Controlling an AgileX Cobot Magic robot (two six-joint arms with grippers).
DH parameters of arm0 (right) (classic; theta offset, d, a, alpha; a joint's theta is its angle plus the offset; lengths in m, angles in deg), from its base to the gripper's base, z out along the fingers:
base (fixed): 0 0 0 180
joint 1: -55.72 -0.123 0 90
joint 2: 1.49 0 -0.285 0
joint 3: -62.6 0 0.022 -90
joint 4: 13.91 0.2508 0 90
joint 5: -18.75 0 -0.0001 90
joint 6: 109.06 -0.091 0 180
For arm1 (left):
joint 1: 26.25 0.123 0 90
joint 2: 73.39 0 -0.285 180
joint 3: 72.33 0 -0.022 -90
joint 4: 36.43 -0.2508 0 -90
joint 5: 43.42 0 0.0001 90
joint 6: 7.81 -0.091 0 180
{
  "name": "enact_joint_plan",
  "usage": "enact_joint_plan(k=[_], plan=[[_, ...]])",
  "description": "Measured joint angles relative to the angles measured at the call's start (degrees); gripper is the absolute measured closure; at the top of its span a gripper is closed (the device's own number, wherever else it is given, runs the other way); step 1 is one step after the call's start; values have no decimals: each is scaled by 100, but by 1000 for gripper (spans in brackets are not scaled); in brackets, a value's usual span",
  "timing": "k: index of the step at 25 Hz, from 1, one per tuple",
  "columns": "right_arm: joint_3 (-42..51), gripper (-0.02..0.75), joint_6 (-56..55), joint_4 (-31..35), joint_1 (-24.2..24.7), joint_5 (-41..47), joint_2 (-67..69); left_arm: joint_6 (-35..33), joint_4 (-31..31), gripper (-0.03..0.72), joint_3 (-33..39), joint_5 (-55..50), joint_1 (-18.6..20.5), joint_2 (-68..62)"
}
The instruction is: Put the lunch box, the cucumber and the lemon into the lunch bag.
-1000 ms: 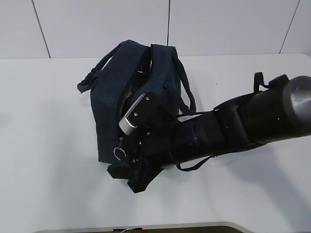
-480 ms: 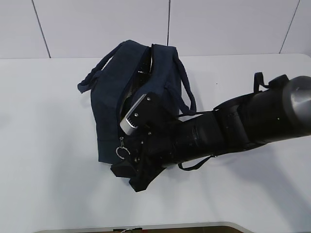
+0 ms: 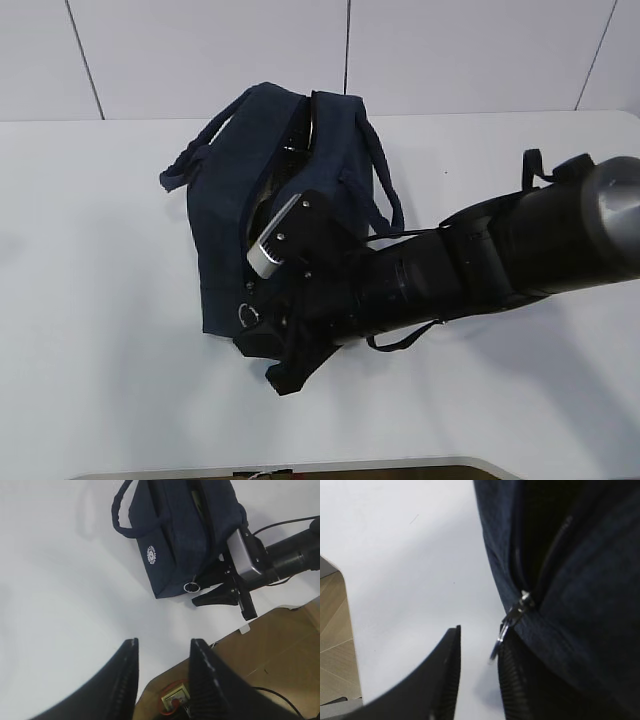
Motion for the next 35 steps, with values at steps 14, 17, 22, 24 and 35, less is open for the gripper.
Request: enact_joint_plan(k=[14, 17, 22, 24, 35], plan=[[-24, 605, -179, 0, 0, -287, 0, 0, 168, 446, 0, 0, 0, 49], [-65, 675, -265, 0, 0, -302, 0, 0, 178, 446, 0, 0, 0, 58], [-135, 733, -324, 0, 0, -311, 0, 0, 178, 446, 0, 0, 0, 58], [-135, 733, -365, 0, 0, -311, 0, 0, 178, 446, 0, 0, 0, 58], [-144, 733, -1369, 0, 0, -420, -94, 0, 202, 446, 274, 0, 0, 58]])
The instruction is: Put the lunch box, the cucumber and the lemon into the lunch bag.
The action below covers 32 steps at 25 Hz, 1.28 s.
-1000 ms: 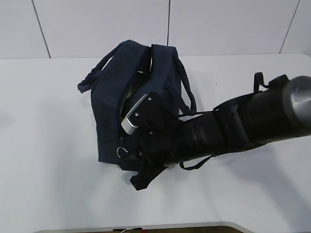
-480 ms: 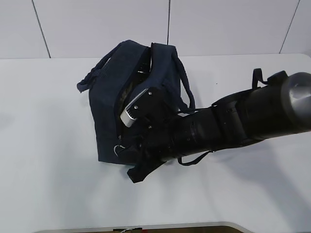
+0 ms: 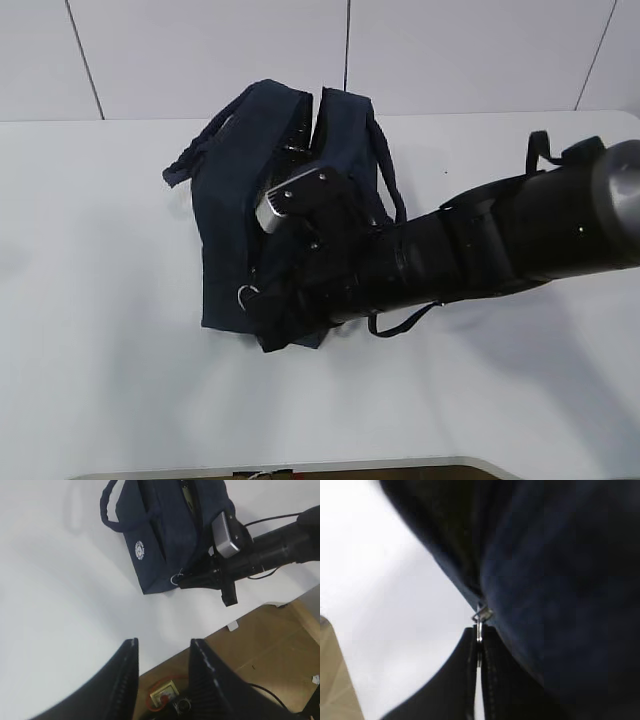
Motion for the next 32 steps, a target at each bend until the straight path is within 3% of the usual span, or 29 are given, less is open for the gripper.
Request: enact_joint_plan(k=[13, 23, 32], plan=[[0, 733, -1351, -487, 0, 0, -242, -109, -56, 446, 1356, 22, 0, -11], [0, 733, -3094, -1870, 0, 108, -449, -164, -65, 446, 1470, 190, 0, -21], [0, 733, -3322, -2137, 0, 86, -783, -303, -65, 446, 1761, 343, 0, -169]])
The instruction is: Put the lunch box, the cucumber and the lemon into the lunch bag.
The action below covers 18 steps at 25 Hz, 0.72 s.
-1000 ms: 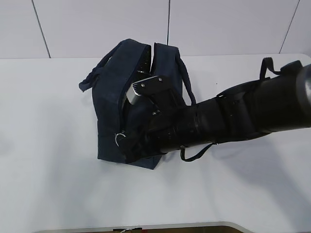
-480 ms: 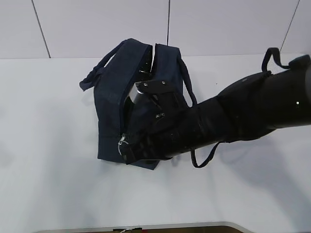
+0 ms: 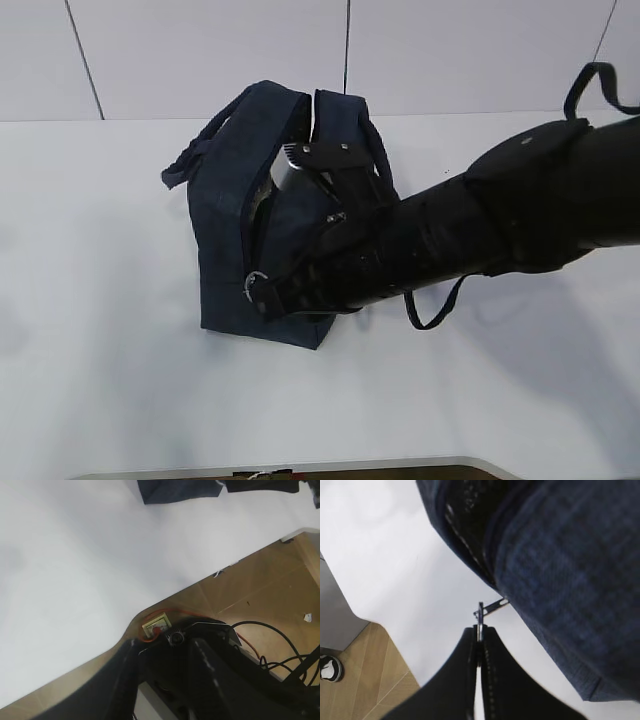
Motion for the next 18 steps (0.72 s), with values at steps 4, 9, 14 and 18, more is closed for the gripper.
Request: enact_joint_plan(k=[4, 9, 14, 18], plan=[[0, 733, -2, -15, 0, -36, -128, -115, 0, 446, 113, 160, 0, -156], [0, 733, -12, -61, 0, -187, -327, -220, 0, 446, 236, 347, 0, -368], [-67, 733, -12, -138, 0, -192, -440, -329, 0, 446, 345, 599, 0, -571], [-245, 733, -59, -273, 0, -201, -475, -493, 46, 446, 358, 743, 0, -753]])
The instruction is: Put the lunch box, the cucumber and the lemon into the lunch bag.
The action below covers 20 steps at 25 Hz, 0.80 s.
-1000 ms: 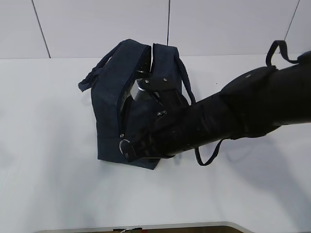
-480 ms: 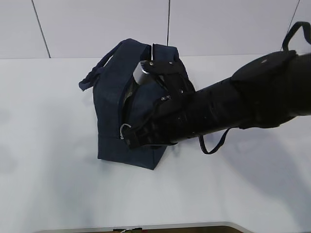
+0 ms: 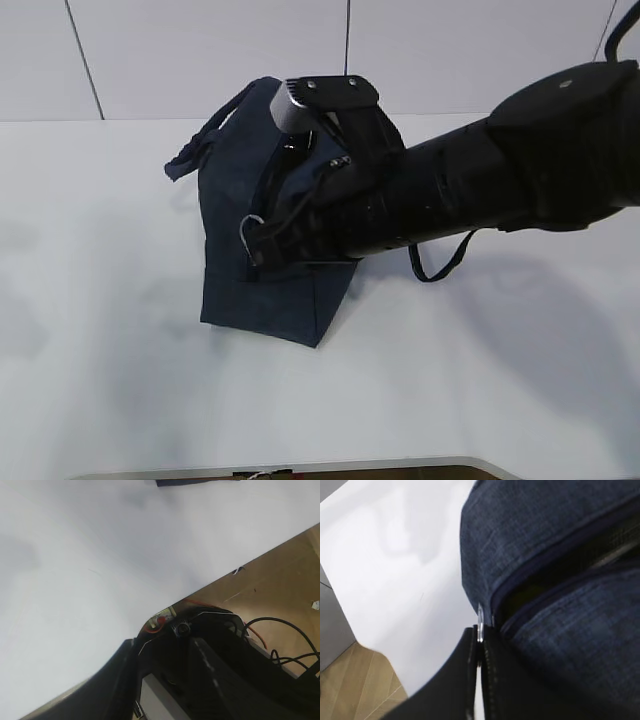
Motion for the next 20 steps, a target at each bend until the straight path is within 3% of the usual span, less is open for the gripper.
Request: enact_joint_plan(k=[12, 20], plan=[[-520, 733, -366, -790, 0, 19, 0, -583, 243, 446, 0, 494, 0, -436], [-934, 733, -627, -1323, 0, 103, 0, -1522, 1016, 446, 98, 973, 0, -919]])
